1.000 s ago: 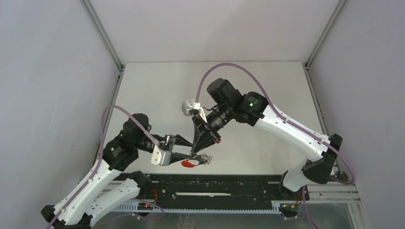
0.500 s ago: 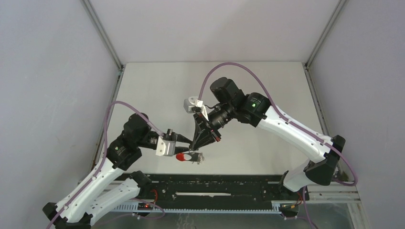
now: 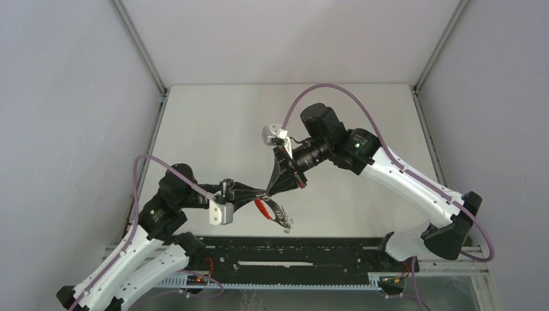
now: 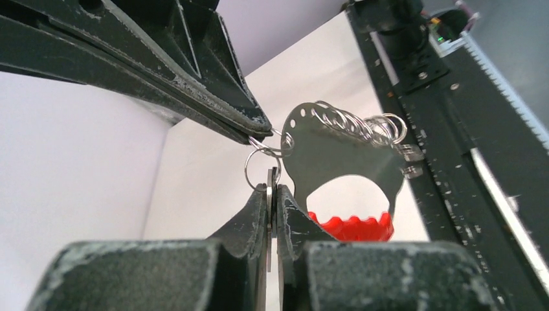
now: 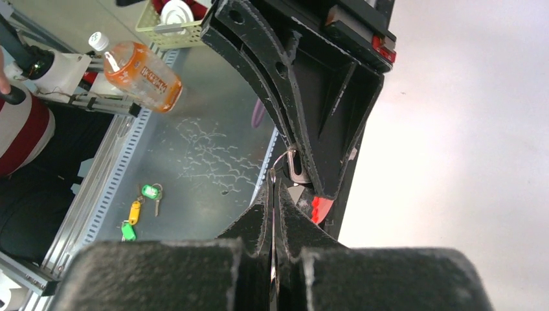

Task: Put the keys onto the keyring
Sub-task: Adjust the key on the keyring.

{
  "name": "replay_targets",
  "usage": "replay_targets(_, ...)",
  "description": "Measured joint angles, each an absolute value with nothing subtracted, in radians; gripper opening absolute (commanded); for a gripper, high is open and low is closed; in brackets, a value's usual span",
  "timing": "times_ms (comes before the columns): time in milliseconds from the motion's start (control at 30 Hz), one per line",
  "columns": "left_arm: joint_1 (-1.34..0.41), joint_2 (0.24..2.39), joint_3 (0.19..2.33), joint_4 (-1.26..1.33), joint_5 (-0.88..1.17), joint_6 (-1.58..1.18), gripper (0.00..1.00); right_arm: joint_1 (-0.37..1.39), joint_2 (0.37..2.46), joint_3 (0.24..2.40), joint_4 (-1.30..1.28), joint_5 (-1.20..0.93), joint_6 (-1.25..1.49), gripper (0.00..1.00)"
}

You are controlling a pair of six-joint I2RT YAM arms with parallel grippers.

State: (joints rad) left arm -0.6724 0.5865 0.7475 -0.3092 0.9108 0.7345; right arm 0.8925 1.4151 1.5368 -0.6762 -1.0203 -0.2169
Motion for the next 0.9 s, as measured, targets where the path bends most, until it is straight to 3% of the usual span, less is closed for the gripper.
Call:
replay_targets(367,-0.687,0.489,0.621,-0.22,0.79,1.056,0.03,0.87,1.389,1.451,-0.562,-0.966,-0.124,0.0)
replay_targets(433,-0.694,0.468,0.594,-0.202,0.776,1.157,0.09,0.87,1.381,1.433,-0.535,-0.953,-0.104,0.0)
replay_targets(500,-0.699,0.445,0.559,-0.179,0.758,1.262,0.22,0.87,1.375,1.417,-0.517,-0.941,-0.088,0.0)
replay_targets(600,-0.707,0.419,0.513,-0.162,0.733,1.399,0.31,0.866,1.372,1.398,-0.495,-0.928,-0.064,0.0)
replay_targets(733,-0.714,0.41,0.489,-0.168,0.705,1.501,0.48,0.858,1.361,1.394,-0.469,-0.912,-0.043,0.0)
replay_targets(800,-0.714,0.405,0.49,-0.175,0.684,1.521,0.62,0.856,1.349,1.39,-0.455,-0.902,-0.034,0.0)
replay_targets(900,-0.715,0.406,0.508,-0.243,0.657,1.531,0.72,0.851,1.328,1.38,-0.431,-0.886,-0.025,0.0)
